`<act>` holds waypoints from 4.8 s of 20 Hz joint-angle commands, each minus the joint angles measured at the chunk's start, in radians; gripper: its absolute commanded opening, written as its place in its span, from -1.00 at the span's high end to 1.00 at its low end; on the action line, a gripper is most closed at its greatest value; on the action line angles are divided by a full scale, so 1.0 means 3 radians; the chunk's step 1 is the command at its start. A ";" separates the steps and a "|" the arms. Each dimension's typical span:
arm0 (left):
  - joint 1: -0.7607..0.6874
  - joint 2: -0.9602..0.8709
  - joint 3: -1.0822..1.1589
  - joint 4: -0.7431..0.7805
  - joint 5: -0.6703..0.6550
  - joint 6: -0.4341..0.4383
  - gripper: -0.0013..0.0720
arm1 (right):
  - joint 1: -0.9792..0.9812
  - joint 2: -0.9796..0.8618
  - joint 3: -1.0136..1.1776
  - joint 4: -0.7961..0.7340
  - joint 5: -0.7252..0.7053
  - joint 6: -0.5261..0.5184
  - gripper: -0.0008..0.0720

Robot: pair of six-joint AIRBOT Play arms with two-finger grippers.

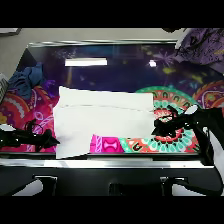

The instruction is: Fold the clothes and pants, and hang the long-sleeved shirts on hangers.

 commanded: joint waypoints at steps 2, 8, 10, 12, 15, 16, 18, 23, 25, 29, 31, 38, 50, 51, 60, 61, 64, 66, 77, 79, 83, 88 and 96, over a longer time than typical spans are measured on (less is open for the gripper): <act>0.0000 0.0556 0.0219 0.0444 -0.0310 -0.0641 0.92 | 0.0005 0.0387 0.0004 -0.0544 0.0593 0.0243 0.90; -0.0008 0.1250 0.0221 0.0266 -0.0444 -0.0701 0.93 | 0.0008 0.0895 0.0005 -0.0551 0.0818 0.0322 0.90; -0.0038 0.1179 0.0233 -0.0047 -0.0220 -0.0566 0.93 | 0.0008 0.0896 0.0005 -0.0523 0.0704 0.0233 0.90; -0.0153 0.1001 0.0332 -0.0083 -0.0029 -0.0538 0.93 | 0.0006 0.0896 0.0011 -0.0365 0.0496 0.0127 0.90; -0.0356 0.0577 0.0638 -0.0081 0.0172 -0.0488 0.93 | 0.0008 0.0896 0.0013 -0.0175 0.0069 -0.0038 0.90; -0.0420 0.0402 0.0785 -0.0081 0.0235 -0.0478 0.93 | 0.0006 0.0889 0.0020 -0.0189 -0.0058 -0.0050 0.90; -0.0515 0.0036 0.1100 -0.0080 0.0306 -0.0460 0.93 | 0.0006 0.0783 0.0092 -0.0167 -0.0191 -0.0116 0.90; -0.0640 -0.0786 0.1884 -0.0083 0.0320 -0.0450 0.93 | 0.0008 0.0201 0.0570 -0.0094 -0.0370 -0.0211 0.89; -0.0665 -0.1053 0.2173 -0.0083 0.0320 -0.0451 0.93 | 0.0008 -0.0051 0.0825 -0.0086 -0.0384 -0.0211 0.89; -0.0774 -0.1560 0.2688 -0.0084 0.0329 -0.0454 0.93 | 0.0008 -0.0481 0.1194 0.0029 -0.0401 -0.0239 0.89; -0.0816 -0.1762 0.2878 -0.0084 0.0332 -0.0478 0.93 | 0.0008 -0.0610 0.1251 0.0103 -0.0532 -0.0237 0.89; -0.0848 -0.2103 0.2989 -0.0084 0.0460 -0.0556 0.91 | 0.0008 -0.0914 0.1250 0.0226 -0.0722 -0.0237 0.83; -0.0801 -0.1895 0.3531 -0.0099 0.0267 -0.0549 -0.59 | -0.0828 -0.0844 0.1678 0.0354 0.0183 -0.0098 -0.41; -0.0802 -0.1862 0.3530 -0.0078 0.0258 -0.0549 -0.59 | -0.0875 -0.0880 0.1582 0.0450 0.0219 -0.0177 -0.55; -0.0805 -0.1834 0.3530 -0.0069 0.0189 -0.0615 -0.59 | -0.0601 -0.1266 0.1288 0.1022 0.0032 -0.0418 -0.70; -0.0806 -0.1835 0.3530 -0.0069 0.0189 -0.0615 -0.59 | -0.0540 -0.1284 0.1288 0.1021 -0.0034 -0.0418 -0.70; -0.0806 -0.1835 0.3530 -0.0069 0.0189 -0.0615 -0.59 | -0.0355 -0.1335 0.1288 0.1011 -0.0243 -0.0370 -0.45; -0.0807 -0.1835 0.3530 -0.0070 0.0189 -0.0617 -0.59 | -0.0251 -0.1372 0.1288 0.1007 -0.0228 -0.0370 0.01; -0.1832 -0.2019 0.3529 -0.0109 0.0537 -0.1181 0.92 | -0.0209 -0.0772 0.2532 -0.0196 0.0820 0.0767 0.90; -0.2255 -0.2130 0.3530 -0.0134 0.0839 -0.1406 0.92 | -0.0209 -0.0682 0.2771 -0.0340 0.0964 0.0926 0.90; -0.2993 -0.2436 0.3531 -0.0811 0.1462 -0.1489 0.92 | -0.0209 -0.0534 0.3030 -0.0425 0.1200 0.1044 0.90; -0.3567 -0.2761 0.3534 -0.1700 0.2001 -0.1488 0.92 | -0.0209 -0.0352 0.3183 -0.0462 0.1317 0.1066 0.90; -0.4163 -0.3349 0.4241 -0.2350 0.2296 -0.1606 0.92 | -0.0209 -0.0130 0.3183 -0.0509 0.1485 0.1064 0.90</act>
